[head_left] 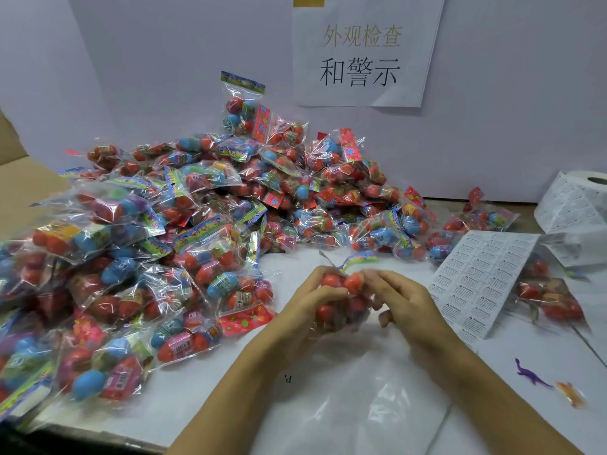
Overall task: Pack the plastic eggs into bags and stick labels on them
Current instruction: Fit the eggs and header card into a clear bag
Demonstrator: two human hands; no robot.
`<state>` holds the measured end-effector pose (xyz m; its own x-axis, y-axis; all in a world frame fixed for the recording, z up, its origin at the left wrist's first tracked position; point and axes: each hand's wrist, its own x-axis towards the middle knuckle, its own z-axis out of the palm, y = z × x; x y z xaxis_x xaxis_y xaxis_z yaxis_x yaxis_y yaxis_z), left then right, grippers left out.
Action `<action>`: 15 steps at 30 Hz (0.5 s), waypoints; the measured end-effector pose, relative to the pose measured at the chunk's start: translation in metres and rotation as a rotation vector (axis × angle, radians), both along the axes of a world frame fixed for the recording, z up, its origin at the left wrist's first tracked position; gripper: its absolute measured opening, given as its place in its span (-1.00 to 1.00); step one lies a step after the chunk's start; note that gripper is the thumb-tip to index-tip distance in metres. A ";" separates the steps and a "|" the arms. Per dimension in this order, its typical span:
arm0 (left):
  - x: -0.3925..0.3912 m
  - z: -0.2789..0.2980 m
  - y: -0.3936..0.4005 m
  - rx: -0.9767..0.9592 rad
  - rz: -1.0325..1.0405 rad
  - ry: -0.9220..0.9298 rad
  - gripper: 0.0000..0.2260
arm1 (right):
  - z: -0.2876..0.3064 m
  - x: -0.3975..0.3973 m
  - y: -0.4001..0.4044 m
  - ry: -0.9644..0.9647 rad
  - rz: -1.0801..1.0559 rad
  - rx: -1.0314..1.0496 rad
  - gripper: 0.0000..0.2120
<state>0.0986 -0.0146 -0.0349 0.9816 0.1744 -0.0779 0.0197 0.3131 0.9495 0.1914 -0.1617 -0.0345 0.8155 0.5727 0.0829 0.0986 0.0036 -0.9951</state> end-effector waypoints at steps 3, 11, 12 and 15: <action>0.002 -0.006 0.000 0.063 0.029 0.050 -0.66 | -0.002 0.000 0.001 -0.019 0.013 0.014 -0.76; 0.002 -0.005 0.006 0.080 0.184 -0.035 -0.84 | -0.003 0.007 -0.002 0.053 -0.115 0.050 -0.93; 0.001 -0.004 0.007 0.066 0.185 -0.030 -0.82 | -0.001 0.007 -0.003 0.058 -0.111 0.053 -0.93; 0.001 -0.002 0.006 0.057 0.176 0.003 -0.76 | 0.002 0.003 -0.004 0.040 -0.011 0.001 -0.73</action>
<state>0.0991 -0.0084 -0.0365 0.9354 0.3474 -0.0663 -0.0273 0.2579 0.9658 0.1948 -0.1657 -0.0323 0.8247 0.5632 0.0508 0.0591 0.0035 -0.9982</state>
